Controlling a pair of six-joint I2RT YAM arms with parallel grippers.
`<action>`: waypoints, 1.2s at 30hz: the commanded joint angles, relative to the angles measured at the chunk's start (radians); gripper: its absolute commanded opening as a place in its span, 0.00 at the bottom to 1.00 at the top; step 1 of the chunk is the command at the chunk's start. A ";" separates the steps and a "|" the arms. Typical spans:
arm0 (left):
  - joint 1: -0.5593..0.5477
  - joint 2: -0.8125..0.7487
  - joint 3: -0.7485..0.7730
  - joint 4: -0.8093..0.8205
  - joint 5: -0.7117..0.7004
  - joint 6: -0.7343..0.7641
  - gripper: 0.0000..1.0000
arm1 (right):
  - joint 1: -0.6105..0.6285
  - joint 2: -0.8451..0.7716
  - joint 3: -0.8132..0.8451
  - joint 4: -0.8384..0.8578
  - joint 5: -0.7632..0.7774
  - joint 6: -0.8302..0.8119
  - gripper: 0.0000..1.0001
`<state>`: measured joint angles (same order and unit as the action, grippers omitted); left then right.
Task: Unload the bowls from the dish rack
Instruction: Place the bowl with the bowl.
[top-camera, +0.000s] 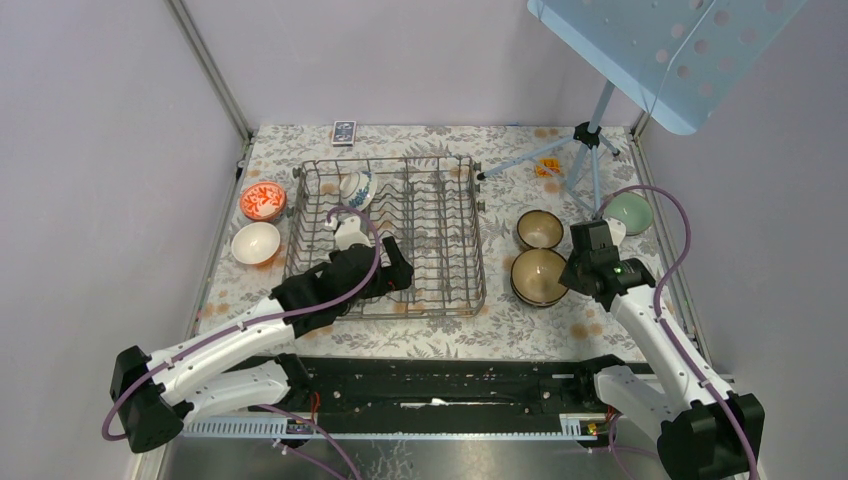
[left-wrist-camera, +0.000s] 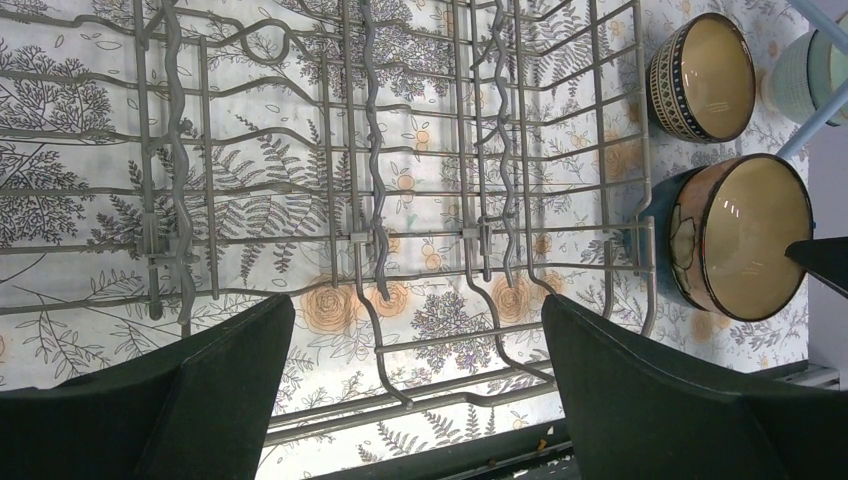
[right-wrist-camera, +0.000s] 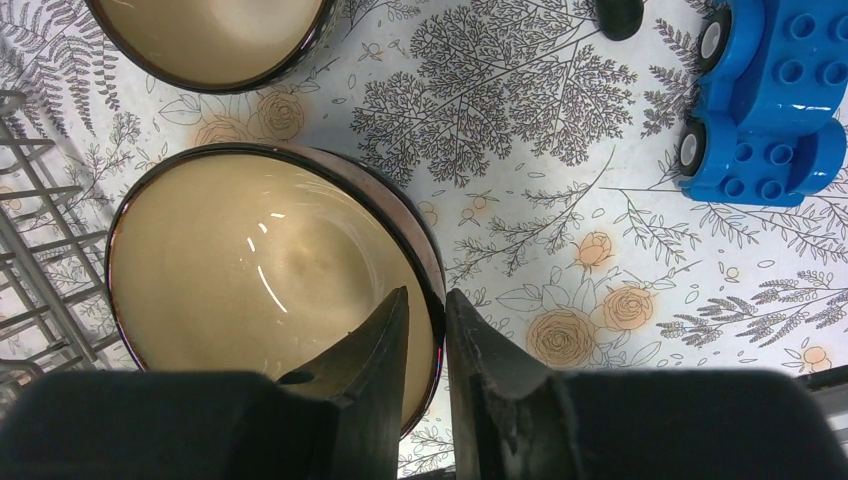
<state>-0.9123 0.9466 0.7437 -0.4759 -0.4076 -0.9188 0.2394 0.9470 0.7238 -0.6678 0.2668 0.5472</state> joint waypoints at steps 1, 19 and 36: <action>0.004 -0.009 -0.001 0.043 0.009 -0.013 0.99 | -0.003 -0.019 0.005 0.009 -0.025 0.020 0.26; 0.003 0.004 -0.003 0.053 0.016 -0.017 0.99 | -0.003 -0.014 -0.008 0.000 -0.042 0.057 0.16; 0.004 -0.007 0.034 0.026 -0.020 0.036 0.99 | -0.003 -0.064 0.198 -0.120 -0.035 -0.010 0.64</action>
<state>-0.9123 0.9508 0.7437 -0.4690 -0.3973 -0.9218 0.2382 0.9356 0.7582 -0.7273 0.2401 0.5919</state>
